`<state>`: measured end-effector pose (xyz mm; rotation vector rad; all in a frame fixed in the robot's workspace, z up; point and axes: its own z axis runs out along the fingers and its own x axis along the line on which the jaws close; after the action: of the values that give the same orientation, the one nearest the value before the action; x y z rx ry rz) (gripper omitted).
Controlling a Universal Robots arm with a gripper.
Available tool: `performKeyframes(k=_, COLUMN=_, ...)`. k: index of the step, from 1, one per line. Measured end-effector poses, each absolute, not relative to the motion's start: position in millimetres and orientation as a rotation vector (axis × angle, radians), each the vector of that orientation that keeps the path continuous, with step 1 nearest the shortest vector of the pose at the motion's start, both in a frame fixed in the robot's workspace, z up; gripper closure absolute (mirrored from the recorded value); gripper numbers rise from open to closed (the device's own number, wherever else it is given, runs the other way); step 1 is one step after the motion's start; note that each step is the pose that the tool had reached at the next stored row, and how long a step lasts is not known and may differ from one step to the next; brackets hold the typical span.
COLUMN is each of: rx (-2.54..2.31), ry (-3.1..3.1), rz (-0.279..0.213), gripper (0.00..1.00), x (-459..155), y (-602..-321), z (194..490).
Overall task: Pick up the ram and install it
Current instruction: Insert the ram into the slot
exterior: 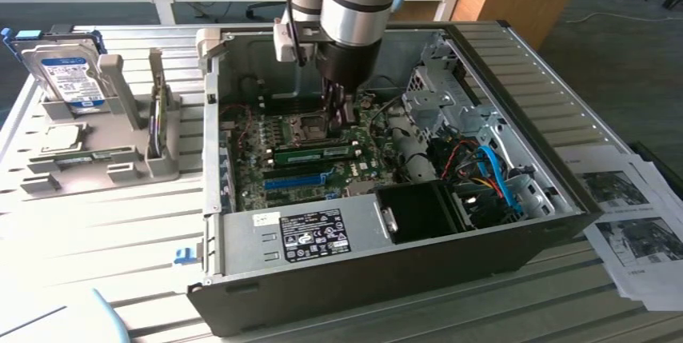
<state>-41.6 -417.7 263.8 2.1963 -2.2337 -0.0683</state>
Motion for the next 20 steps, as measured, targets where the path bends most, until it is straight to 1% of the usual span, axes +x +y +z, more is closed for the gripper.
performKeyframes(k=20, rx=2.196, ry=-2.234, rz=-0.068, gripper=0.81, x=-41.3, y=-417.7, z=288.0)
